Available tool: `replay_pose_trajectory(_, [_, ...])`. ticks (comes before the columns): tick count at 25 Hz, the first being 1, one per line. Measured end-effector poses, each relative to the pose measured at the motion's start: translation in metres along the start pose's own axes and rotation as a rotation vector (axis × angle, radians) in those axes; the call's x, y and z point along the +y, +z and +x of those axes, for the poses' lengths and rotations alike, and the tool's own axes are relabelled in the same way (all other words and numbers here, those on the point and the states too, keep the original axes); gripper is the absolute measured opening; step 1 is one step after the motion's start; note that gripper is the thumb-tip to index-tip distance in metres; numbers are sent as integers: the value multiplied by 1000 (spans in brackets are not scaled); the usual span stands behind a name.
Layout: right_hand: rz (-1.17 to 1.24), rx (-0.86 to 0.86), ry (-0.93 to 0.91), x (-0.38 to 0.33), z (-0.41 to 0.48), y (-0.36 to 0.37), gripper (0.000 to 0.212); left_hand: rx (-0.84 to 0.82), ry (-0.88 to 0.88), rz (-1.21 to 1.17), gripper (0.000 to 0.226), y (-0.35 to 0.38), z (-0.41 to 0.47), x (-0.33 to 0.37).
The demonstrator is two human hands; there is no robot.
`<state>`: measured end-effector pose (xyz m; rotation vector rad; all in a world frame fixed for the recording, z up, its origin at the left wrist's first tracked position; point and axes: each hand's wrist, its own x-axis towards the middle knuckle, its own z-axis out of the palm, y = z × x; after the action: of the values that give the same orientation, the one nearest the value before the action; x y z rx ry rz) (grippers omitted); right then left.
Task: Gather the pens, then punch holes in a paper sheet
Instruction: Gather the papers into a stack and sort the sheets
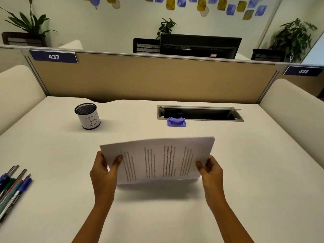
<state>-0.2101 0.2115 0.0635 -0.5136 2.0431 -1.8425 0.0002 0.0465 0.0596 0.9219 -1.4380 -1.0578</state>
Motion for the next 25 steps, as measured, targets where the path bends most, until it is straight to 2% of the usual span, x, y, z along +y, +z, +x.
replay_pose_trajectory(4, [-4,23,96,19,-12,4,26,13,-59,67,12,1,-18,-17])
replay_pose_trajectory(8, [-6,43,65,18,-8,3,26,52,-51,48,14,2,-21,-14])
replay_pose_trajectory(13, [-9,15,102,25,-16,5,25,50,-107,75,28,3,-25,-16])
replay_pose_trajectory(18, [-27,49,53,26,-16,4,23,72,-61,101,20,4,-29,-17])
replay_pose_trajectory(21, [-8,60,85,29,-19,6,25,43,-71,141,22,5,-30,-20])
replay_pose_trajectory(23, [-14,63,88,28,-20,6,25,24,-100,191,31,7,-27,-20])
replay_pose_trajectory(25, [-62,58,21,18,-18,5,21,71,-97,176,51,9,-19,-15])
